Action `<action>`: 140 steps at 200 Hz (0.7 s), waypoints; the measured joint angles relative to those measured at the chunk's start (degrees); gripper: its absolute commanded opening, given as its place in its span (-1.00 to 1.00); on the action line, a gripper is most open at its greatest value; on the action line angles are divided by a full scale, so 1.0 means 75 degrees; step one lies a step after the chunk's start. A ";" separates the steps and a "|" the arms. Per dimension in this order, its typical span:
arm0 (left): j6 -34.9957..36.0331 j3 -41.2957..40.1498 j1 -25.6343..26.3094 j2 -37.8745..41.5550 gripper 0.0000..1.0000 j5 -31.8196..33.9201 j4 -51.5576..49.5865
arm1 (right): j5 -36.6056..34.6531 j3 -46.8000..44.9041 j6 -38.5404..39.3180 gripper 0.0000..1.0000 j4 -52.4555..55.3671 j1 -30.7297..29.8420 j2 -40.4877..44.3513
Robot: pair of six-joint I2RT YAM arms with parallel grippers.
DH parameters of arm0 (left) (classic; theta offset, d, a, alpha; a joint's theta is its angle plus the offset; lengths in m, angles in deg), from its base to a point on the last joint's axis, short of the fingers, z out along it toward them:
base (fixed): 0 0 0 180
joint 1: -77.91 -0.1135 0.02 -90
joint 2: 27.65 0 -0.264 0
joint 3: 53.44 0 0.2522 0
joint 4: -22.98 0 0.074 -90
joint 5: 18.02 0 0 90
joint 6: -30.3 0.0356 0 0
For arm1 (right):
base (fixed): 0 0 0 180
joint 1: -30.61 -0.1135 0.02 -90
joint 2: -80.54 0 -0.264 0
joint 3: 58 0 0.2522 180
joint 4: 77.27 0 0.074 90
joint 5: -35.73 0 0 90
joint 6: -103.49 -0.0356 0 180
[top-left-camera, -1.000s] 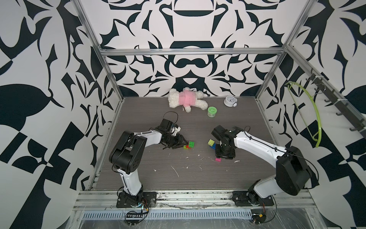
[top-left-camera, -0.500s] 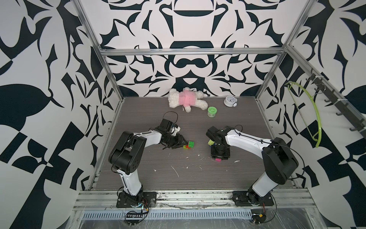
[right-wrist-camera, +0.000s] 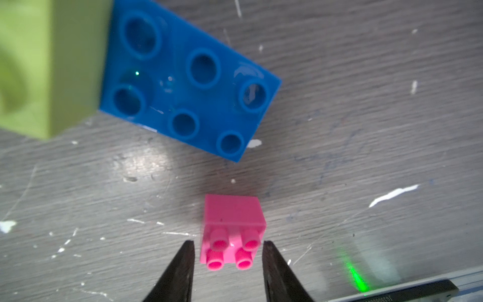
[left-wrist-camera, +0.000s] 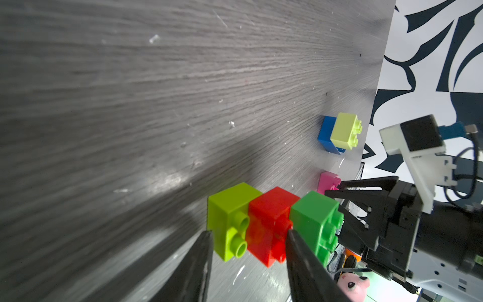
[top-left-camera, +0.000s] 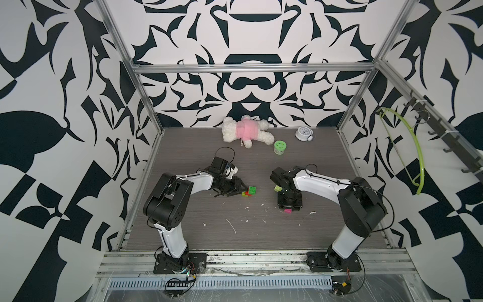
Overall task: Assemble the letter y with lego
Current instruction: Pick up the lego brick from the center of the board.
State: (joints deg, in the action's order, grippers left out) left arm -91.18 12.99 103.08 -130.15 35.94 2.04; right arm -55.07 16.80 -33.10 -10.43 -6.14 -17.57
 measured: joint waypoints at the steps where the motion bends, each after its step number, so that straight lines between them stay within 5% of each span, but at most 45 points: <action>1: 0.0000 0.0000 0.0000 0.0000 -0.02 0.0000 0.0000 | -0.0003 0.0000 -0.0006 -0.13 0.0000 0.0003 0.0000; 140: 0.0000 -0.0003 -0.0009 0.0000 -0.02 -0.0003 0.0003 | 0.0023 0.0003 0.0035 -0.19 -0.0230 0.0189 -0.0047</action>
State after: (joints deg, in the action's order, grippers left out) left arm -91.18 12.97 103.02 -130.15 35.92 2.06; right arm -54.89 16.82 -32.84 -12.15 -4.72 -17.92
